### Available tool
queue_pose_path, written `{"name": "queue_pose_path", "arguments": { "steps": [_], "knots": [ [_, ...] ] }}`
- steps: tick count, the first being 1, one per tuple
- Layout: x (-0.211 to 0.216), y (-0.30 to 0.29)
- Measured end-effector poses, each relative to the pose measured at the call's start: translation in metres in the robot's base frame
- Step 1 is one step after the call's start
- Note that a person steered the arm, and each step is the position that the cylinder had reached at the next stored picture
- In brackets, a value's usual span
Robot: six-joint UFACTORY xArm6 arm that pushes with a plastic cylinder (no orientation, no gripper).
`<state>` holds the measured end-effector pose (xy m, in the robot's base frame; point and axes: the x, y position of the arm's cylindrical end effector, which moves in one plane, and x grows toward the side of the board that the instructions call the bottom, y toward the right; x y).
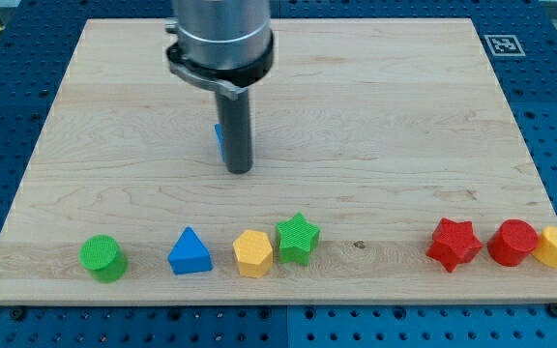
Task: Place the blue cube above the blue triangle
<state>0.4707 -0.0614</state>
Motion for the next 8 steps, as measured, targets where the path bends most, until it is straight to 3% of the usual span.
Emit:
{"name": "queue_pose_path", "arguments": {
  "steps": [2, 4, 5, 7, 8],
  "knots": [
    [-0.013, -0.049],
    [0.013, 0.011],
    [0.007, 0.025],
    [-0.032, 0.012],
    [-0.033, -0.014]
  ]
}}
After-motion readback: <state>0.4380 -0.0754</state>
